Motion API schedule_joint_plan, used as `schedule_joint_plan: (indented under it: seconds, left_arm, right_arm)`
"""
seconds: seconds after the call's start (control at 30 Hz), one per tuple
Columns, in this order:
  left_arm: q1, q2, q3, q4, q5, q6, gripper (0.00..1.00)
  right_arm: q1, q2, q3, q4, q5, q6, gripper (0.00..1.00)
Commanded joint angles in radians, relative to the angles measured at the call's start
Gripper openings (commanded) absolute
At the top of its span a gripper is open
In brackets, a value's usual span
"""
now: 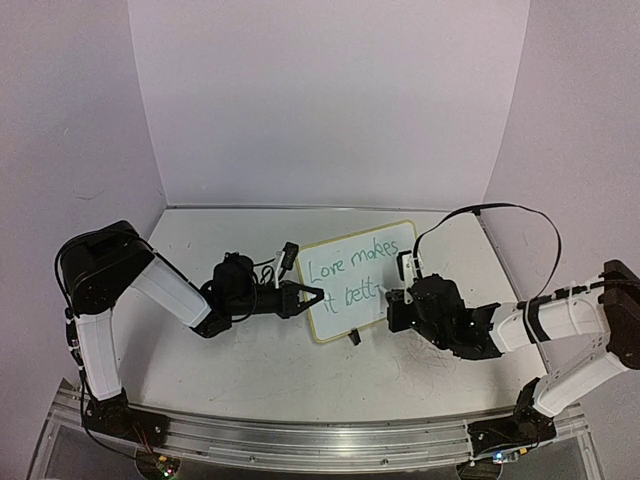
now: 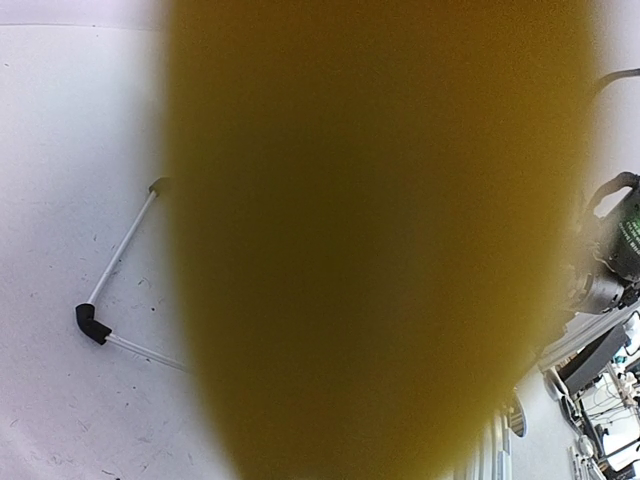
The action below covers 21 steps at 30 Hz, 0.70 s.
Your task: Write a sentence on the whiteboard
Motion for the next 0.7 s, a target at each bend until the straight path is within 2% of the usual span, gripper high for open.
schedule_joint_plan:
  seconds: [0.0,0.27,0.67]
  left_arm:
    - [0.019,-0.017,-0.008,-0.108,-0.043,-0.036,0.0]
    - [0.019,-0.019,-0.01,-0.109,-0.043,-0.037,0.0]
    - [0.019,-0.019,-0.011,-0.109,-0.047,-0.03,0.0]
  right_arm:
    - [-0.008,-0.009,0.012,0.012,0.057,0.006,0.0]
    - [-0.008,0.006,0.026,0.076,0.039,-0.019,0.0]
    - [-0.005,0.028,0.018,0.07,-0.037,0.0,0.0]
